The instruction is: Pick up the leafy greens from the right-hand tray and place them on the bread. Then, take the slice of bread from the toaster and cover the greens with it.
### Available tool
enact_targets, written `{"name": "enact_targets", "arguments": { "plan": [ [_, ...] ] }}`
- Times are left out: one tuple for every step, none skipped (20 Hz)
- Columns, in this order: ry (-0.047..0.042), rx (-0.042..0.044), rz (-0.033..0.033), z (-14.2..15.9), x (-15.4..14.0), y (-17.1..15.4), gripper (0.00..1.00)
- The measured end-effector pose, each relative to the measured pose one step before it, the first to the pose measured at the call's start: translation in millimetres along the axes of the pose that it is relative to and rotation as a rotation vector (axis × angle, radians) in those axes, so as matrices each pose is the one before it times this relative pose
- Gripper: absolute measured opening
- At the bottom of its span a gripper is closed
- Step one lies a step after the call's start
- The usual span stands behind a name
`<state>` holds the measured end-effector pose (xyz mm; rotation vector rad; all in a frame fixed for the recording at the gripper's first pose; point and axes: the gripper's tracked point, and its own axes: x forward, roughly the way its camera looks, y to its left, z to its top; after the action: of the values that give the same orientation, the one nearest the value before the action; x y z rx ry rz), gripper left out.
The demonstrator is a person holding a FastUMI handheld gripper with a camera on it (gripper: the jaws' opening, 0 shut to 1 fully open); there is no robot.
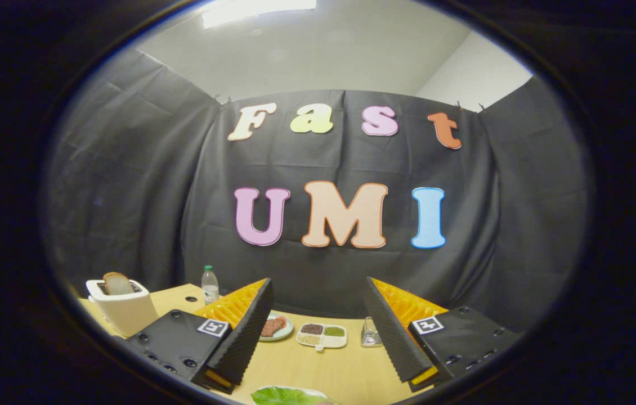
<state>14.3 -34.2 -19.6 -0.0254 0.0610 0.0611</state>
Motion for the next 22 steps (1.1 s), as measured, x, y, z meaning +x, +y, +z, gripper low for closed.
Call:
{"name": "enact_targets", "arguments": {
  "plan": [
    [0.0088, -0.00414, 0.00987, -3.1, 1.24, -1.64, 1.0],
    [0.0128, -0.00479, 0.01417, -4.67, 1.4, -1.54, 1.0],
    [0.01519, -0.00578, 0.01783, -5.38, 0.76, -1.1, 1.0],
    [0.01923, -0.00998, 0.01703, -5.96, 1.45, -1.37, 1.0],
    [0.02558, -0.00969, 0.0125, -7.38, 1.19, -2.17, 1.0],
    [0.02636, -0.00724, 0.01636, -6.77, 1.54, -0.99, 1.0],
    [0.02257, -0.00458, 0.02113, -6.54, 1.29, 1.48, 1.0],
    [0.02665, -0.00806, 0.0305, -6.01, 1.7, 2.78, 1.0],
    [0.02266, -0.01143, 0.02408, -7.35, 1.28, 2.76, 1.0],
    [0.03149, -0.01712, 0.02591, -7.16, 1.25, 1.75, 1.0],
    [0.02988, -0.01777, 0.02072, -9.62, 2.92, 1.37, 1.0],
    [0.02692, -0.01597, 0.01884, -7.48, 1.82, 1.82, 1.0],
    [0.02356, -0.01042, 0.0197, -8.08, 3.56, 3.4, 1.0],
    [0.01957, -0.00689, 0.01849, -7.0, 2.44, 3.52, 1.0],
    [0.02109, -0.0073, 0.01745, -9.39, 2.64, 3.65, 1.0],
    [0.02255, -0.00829, 0.01435, -7.9, 3.45, 3.44, 1.0],
    [0.02171, -0.0033, 0.01523, -9.37, 3.3, 3.57, 1.0],
    [0.01899, 0.0018, 0.01615, -7.08, 3.15, 3.55, 1.0],
    [0.01713, 0.00171, 0.01289, -8.57, 3.77, 3.23, 1.0],
    [0.01794, 0.00177, 0.00997, -7.05, 2.78, 0.82, 1.0],
    [0.02559, 0.00697, 0.01542, -9.03, 3.29, 1.94, 1.0],
    [0.02684, 0.00752, 0.01748, -7.79, 3.42, 2.4, 1.0]
  ]
}}
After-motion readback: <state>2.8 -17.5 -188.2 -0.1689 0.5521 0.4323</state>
